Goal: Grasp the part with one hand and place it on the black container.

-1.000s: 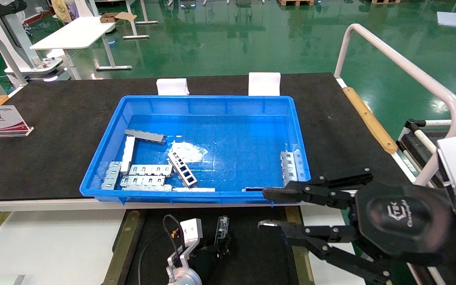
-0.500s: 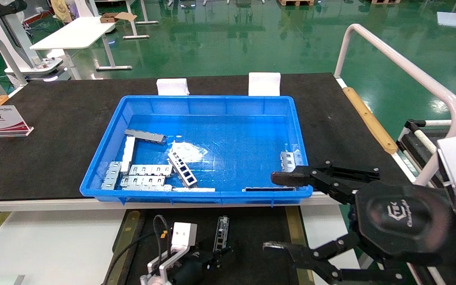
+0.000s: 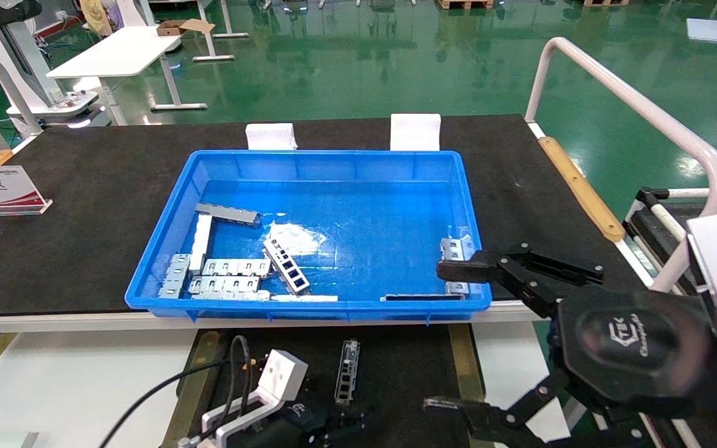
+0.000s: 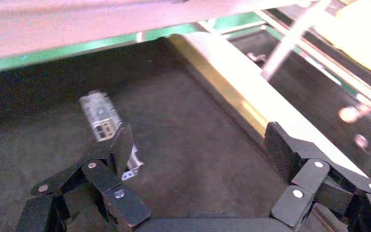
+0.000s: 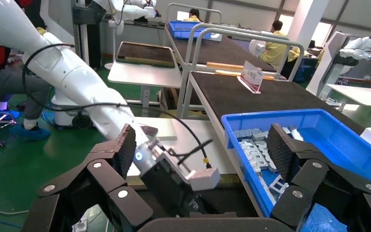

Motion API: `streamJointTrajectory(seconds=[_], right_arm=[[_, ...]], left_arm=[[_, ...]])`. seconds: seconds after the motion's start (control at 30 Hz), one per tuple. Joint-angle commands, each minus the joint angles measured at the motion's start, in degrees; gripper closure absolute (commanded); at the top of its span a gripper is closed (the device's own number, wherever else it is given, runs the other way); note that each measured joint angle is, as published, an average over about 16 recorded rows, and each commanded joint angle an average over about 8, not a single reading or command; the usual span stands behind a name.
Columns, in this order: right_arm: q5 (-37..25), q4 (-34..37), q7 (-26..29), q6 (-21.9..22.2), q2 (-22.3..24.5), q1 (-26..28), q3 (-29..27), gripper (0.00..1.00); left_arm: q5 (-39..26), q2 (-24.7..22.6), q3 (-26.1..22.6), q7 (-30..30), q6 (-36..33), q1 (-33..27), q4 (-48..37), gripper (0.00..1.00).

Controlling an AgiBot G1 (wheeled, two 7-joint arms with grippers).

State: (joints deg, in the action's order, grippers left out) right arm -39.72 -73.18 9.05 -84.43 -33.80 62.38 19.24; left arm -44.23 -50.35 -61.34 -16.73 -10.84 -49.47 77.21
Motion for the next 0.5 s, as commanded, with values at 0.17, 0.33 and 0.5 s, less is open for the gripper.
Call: streamJointTrajectory(seconds=[0.17, 0.33, 0.5], right_arm=[[0.0, 0.0, 0.0, 0.0, 0.0, 0.0, 0.0, 0.0], [0.0, 0.0, 0.0, 0.0, 0.0, 0.0, 0.0, 0.0], [0.0, 0.0, 0.0, 0.0, 0.0, 0.0, 0.0, 0.0]], left_arm=[[1.5, 3.5, 7.5, 7.5, -13.3, 2.2, -0.1, 0.0], [4.7, 5.7, 12.8, 14.9, -22.4, 4.3, -0.6, 0.0], [7.0, 7.6, 16.1, 19.4, -28.0, 4.9, -0.8, 0.0]])
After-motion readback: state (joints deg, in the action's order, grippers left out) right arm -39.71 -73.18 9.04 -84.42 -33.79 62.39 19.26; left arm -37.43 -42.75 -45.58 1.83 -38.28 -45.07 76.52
